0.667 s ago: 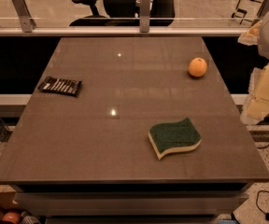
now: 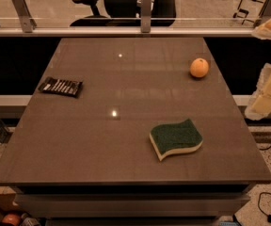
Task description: Move orange near rxbar chocolate
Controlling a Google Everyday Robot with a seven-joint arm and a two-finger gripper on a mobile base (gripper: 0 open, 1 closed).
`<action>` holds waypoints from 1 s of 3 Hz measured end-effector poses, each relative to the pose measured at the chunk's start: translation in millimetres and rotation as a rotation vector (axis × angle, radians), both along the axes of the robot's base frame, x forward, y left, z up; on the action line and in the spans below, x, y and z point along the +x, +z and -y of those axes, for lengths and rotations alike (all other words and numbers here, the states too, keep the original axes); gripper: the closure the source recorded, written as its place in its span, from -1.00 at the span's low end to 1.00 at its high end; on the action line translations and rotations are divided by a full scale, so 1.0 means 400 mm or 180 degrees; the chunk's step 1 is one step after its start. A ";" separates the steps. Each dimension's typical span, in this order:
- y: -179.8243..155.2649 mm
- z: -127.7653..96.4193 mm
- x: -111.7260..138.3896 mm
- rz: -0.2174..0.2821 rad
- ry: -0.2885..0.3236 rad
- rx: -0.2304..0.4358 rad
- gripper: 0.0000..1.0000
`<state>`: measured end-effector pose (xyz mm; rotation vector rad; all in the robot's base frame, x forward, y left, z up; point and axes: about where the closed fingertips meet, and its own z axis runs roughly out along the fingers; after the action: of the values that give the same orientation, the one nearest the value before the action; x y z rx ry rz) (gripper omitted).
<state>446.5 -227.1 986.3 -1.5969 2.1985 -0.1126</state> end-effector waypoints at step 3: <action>0.041 0.129 0.118 0.0604 -0.0522 0.0502 -1.00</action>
Offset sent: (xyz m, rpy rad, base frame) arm 0.0547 -0.0576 0.0170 0.1945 -0.2170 -0.1960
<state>493.5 -278.6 1002.8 -1.2674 2.1306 -0.1293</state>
